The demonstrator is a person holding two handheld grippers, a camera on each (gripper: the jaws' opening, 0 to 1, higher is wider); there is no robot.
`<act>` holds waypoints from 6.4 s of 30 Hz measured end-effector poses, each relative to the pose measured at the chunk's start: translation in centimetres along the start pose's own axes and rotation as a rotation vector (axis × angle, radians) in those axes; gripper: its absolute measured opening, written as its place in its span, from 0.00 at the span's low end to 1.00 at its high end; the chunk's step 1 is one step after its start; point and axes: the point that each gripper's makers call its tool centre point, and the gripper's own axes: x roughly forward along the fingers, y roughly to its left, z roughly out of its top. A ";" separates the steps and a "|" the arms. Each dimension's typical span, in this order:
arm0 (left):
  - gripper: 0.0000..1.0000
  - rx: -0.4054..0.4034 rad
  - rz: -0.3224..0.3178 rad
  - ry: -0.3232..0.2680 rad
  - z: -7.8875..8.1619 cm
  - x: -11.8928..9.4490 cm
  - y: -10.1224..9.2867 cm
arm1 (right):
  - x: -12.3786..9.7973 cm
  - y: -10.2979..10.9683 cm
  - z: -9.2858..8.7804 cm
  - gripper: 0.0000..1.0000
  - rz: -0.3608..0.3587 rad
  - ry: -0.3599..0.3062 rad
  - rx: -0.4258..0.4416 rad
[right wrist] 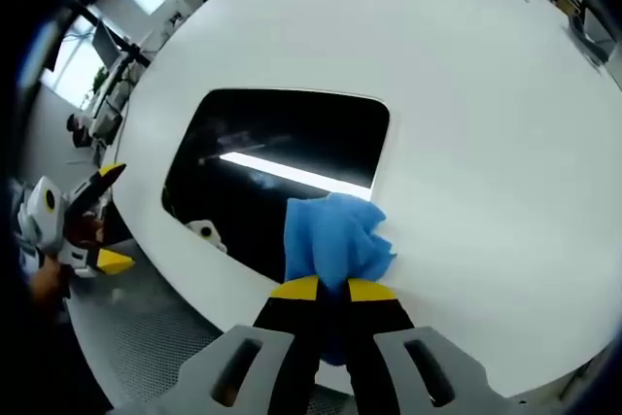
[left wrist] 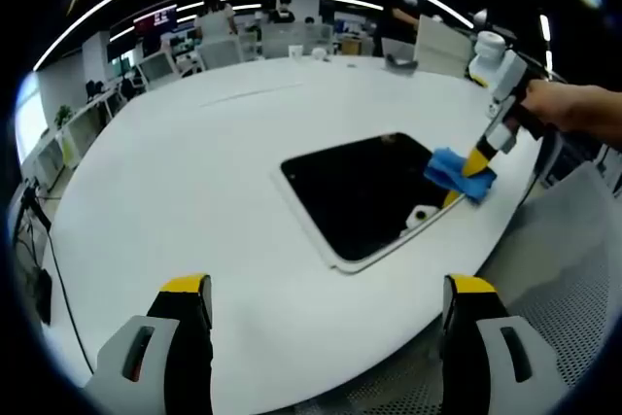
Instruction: Wipe the mirror surface with the cleaning cloth until all visible marks leave the cleaned area.
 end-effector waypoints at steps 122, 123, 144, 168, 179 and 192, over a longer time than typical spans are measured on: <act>0.99 0.017 -0.031 -0.013 0.3 0.1 -0.6 | 4.1 12.6 4.1 0.02 0.112 -0.011 -0.050; 0.99 0.017 -0.031 -0.013 0.3 0.1 -0.6 | 4.2 12.8 4.1 0.02 0.115 -0.012 -0.052; 0.99 0.014 -0.031 -0.013 0.3 0.1 -0.5 | 5.3 16.2 5.6 0.02 0.152 -0.005 -0.058; 0.99 0.018 -0.038 0.008 -0.1 0.2 -0.7 | 5.1 16.6 5.5 0.02 0.105 0.001 -0.145; 0.99 0.010 -0.036 0.016 -0.3 0.2 -0.7 | 5.2 16.5 5.6 0.02 0.111 0.006 -0.126; 0.99 0.011 -0.033 0.002 0.0 0.2 -0.5 | 5.3 16.4 6.1 0.02 0.129 0.016 -0.110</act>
